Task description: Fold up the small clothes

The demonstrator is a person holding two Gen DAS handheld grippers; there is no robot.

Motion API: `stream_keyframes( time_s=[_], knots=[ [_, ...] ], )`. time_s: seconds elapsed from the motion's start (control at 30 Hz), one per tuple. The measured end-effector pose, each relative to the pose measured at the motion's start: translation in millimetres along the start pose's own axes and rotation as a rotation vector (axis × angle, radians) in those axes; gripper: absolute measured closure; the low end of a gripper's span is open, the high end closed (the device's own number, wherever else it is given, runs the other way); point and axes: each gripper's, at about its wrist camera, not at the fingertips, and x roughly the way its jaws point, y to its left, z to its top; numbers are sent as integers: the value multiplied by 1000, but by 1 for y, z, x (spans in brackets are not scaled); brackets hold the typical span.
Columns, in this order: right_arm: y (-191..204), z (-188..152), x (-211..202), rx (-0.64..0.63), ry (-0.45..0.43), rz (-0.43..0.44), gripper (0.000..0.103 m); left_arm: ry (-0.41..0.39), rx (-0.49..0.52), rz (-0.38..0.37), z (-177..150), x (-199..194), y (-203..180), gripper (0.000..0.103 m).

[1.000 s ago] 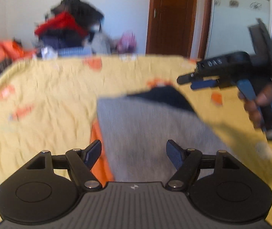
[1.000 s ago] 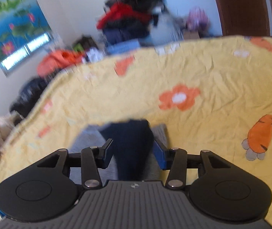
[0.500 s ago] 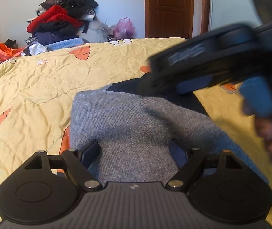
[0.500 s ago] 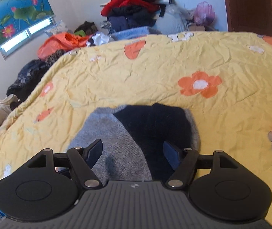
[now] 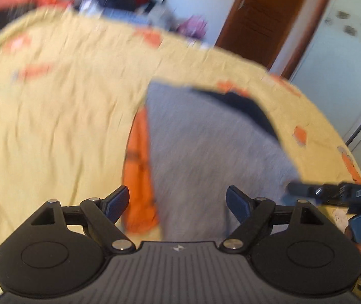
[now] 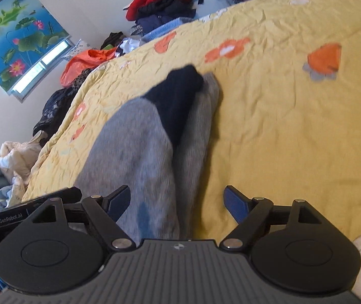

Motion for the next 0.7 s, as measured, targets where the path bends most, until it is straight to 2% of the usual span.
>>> stream_keyframes(
  time_s=[0.07, 0.1, 0.13, 0.17, 0.2, 0.23, 0.3, 0.37, 0.43, 0.5, 0.53, 0.57, 0.63, 0.67, 0.7],
  knots=[
    [7, -2, 2, -9, 11, 17, 20, 31, -4, -51, -5, 2, 0, 21],
    [10, -3, 5, -7, 32, 44, 29, 37, -9, -94, -7, 2, -1, 23],
    [13, -4, 9, -16, 60, 72, 37, 55, -20, -141, -7, 3, -4, 33],
    [19, -6, 13, -59, 90, 68, 51, 78, -27, -167, -7, 6, -7, 43],
    [26, -8, 14, -130, 86, 30, 66, 77, -5, -141, -9, 8, -12, 49],
    [31, -8, 15, -184, 95, -10, 71, 70, 32, -99, -9, 9, -17, 65],
    [31, -4, 13, -200, 111, -9, 77, 78, 61, -81, -9, 9, -20, 67],
    [29, -4, 9, -247, 102, -43, 77, 80, 75, -76, -9, 8, -18, 71],
    [31, -9, 8, -281, 90, -56, 74, 62, 128, -39, -13, 5, -24, 68],
    [38, -14, 3, -277, 73, -85, 51, 26, 181, 33, -19, -7, -33, 60],
    [44, -16, -2, -269, 59, -112, 45, -3, 216, 69, -24, -17, -38, 46],
    [48, -19, -11, -265, 40, -126, 37, -39, 251, 92, -29, -28, -44, 28],
    [56, -30, -34, -254, -39, -136, 22, -121, 277, 151, -43, -47, -51, 9],
    [58, -36, -43, -243, -76, -158, 10, -140, 274, 172, -50, -52, -53, 8],
    [60, -45, -50, -234, -112, -189, 5, -138, 273, 179, -55, -53, -54, 8]
  ],
)
